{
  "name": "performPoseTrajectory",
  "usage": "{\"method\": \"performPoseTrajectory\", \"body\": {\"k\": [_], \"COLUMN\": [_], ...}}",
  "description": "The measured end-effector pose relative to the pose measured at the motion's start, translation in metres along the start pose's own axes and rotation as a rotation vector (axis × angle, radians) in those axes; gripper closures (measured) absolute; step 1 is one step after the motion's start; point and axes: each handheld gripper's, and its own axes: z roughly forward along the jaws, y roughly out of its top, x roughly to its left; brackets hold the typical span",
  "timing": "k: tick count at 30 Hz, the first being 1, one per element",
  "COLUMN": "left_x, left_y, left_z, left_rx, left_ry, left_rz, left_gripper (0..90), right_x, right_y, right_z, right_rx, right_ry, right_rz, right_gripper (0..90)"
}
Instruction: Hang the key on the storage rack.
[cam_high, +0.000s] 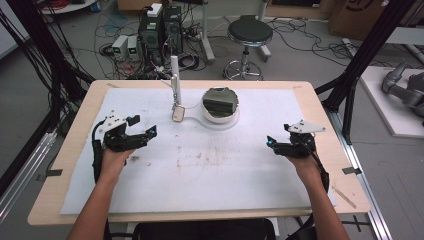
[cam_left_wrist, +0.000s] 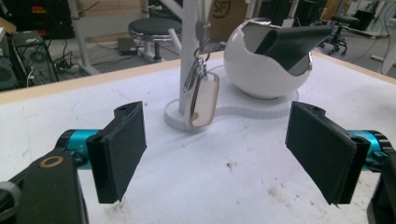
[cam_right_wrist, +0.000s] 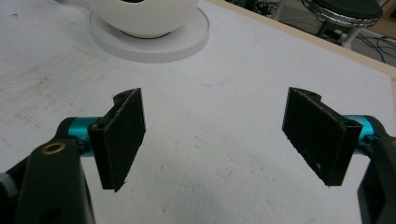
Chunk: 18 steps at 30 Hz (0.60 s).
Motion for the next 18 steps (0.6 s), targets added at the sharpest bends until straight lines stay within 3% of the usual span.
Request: {"method": "performPoseTrajectory", "body": {"k": [10, 18], "left_x": [-0.0015, -0.0023], "left_y": [-0.0064, -0.009], "left_z": [-0.0024, -0.0053], "left_rx": [-0.014, -0.018], "left_ry": [0.016, 0.015], "left_rz": [-0.022, -0.03], "left_gripper": [20.0, 20.1], "right_x": [-0.0061, -0.0011], "right_y": [-0.0075, -0.0082], "right_z": [-0.0016, -0.0017], "right_rx": [-0.005, -0.005], "right_ry": [0.001, 0.003], "right_rz": [0.03, 0.022], "right_gripper": [21.8, 21.8]}}
